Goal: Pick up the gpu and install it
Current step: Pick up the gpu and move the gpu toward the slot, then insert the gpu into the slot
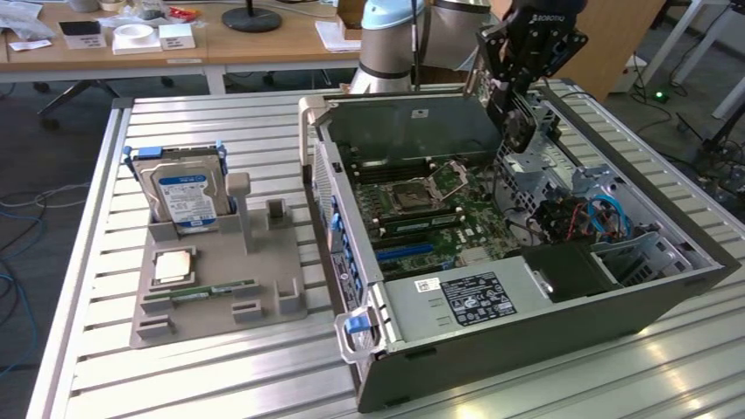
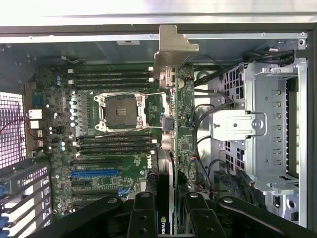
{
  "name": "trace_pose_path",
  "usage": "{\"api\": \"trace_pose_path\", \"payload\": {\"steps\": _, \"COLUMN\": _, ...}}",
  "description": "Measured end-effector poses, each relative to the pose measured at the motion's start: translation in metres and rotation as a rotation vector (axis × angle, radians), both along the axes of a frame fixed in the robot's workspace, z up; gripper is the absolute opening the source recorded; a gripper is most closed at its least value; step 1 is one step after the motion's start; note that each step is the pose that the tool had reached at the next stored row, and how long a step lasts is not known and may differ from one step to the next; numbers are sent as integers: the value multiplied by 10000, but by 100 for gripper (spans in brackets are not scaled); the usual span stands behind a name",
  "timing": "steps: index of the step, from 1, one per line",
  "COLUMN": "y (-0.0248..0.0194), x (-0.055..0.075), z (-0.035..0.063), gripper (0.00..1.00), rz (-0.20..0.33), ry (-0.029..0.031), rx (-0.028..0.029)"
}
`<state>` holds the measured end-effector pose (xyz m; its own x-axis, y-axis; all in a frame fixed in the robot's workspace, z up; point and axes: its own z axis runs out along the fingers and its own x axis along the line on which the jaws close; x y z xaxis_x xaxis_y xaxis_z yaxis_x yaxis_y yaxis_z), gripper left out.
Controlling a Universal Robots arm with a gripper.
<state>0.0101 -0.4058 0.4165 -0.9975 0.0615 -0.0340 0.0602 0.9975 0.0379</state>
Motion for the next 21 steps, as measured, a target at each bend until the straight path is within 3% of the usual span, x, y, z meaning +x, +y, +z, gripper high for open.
{"api": "trace_pose_path", "payload": {"steps": 5, "y": 0, "x": 15, "z": 0, "gripper": 26, "rz": 3, "ry": 1, "rx": -2}}
{"api": "trace_pose_path", "payload": {"steps": 16, "y": 0, "x": 181, "z": -5, "gripper": 26, "rz": 25, "ry": 1, "rx": -1}}
{"api": "trace_pose_path", "payload": {"steps": 21, "y": 0, "x": 182, "z": -5, "gripper": 26, "rz": 25, "ry": 1, "rx": -1}}
